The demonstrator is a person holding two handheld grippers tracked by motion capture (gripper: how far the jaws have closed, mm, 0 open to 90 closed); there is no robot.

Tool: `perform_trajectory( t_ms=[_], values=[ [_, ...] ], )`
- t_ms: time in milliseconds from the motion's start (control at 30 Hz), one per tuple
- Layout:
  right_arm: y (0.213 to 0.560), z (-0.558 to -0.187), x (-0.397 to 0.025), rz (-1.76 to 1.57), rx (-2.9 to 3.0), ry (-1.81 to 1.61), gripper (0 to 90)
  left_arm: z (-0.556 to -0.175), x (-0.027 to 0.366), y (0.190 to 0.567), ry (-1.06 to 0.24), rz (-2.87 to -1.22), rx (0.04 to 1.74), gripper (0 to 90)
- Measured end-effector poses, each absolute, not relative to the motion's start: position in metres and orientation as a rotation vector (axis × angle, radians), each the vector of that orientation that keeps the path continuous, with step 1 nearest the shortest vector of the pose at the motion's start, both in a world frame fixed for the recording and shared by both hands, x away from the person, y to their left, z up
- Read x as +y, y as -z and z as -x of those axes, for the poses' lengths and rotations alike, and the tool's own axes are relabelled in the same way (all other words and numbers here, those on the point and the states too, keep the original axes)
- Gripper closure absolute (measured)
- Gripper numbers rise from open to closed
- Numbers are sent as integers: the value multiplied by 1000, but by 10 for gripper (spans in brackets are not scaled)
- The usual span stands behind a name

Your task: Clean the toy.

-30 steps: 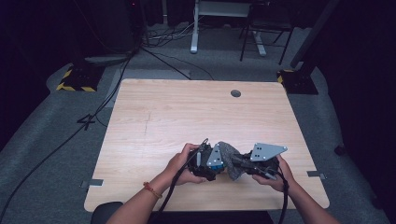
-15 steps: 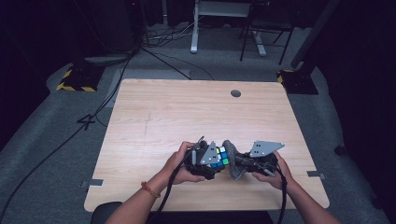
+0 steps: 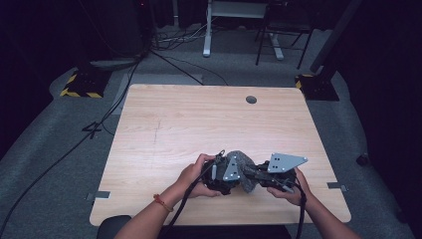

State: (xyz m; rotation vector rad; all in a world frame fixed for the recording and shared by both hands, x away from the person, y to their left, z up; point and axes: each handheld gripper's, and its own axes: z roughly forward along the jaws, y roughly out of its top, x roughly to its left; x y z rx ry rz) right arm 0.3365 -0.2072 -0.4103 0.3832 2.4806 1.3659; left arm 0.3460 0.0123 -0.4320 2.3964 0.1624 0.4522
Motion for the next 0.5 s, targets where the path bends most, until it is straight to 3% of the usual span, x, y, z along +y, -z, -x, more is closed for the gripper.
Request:
perform_trajectory(
  t_ms=[500],
  values=[
    [429, -355, -218, -467, 2574, -1223, 781, -344, 26, 418, -446, -2320, 167, 333]
  ],
)
